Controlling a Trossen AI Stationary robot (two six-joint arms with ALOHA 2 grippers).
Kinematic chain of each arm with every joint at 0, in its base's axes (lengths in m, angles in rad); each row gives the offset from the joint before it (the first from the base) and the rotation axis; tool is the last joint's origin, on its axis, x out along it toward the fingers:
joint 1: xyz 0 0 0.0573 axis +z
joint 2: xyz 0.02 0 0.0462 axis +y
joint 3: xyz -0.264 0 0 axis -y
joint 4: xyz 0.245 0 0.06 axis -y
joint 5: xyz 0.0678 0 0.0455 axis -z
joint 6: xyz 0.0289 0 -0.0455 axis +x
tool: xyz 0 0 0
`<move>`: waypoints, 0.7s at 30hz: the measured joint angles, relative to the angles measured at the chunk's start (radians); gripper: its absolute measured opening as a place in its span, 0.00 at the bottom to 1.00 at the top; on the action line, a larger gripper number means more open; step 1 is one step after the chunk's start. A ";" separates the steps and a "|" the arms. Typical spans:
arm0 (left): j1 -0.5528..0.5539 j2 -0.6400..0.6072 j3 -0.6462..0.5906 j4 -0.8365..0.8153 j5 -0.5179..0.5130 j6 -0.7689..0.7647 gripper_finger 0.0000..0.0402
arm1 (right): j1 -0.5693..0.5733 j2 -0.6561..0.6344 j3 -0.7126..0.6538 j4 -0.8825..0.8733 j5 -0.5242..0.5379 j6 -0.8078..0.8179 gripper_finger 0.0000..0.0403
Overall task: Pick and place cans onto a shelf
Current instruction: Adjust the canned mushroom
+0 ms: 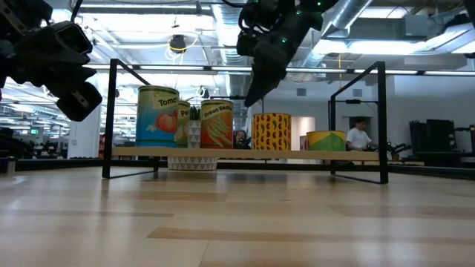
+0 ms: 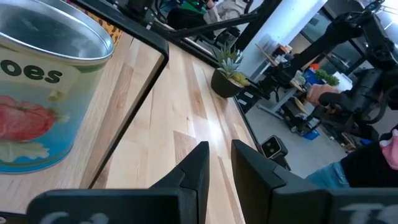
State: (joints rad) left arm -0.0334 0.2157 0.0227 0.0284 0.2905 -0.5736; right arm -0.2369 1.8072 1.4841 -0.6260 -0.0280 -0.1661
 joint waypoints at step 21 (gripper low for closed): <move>0.000 0.000 0.000 -0.001 -0.010 -0.003 0.14 | -0.013 0.052 0.000 0.033 -0.002 -0.001 0.03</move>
State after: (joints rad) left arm -0.0330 0.2157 0.0227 0.0277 0.2806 -0.5762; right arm -0.2497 1.8591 1.4841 -0.5933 -0.0302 -0.1671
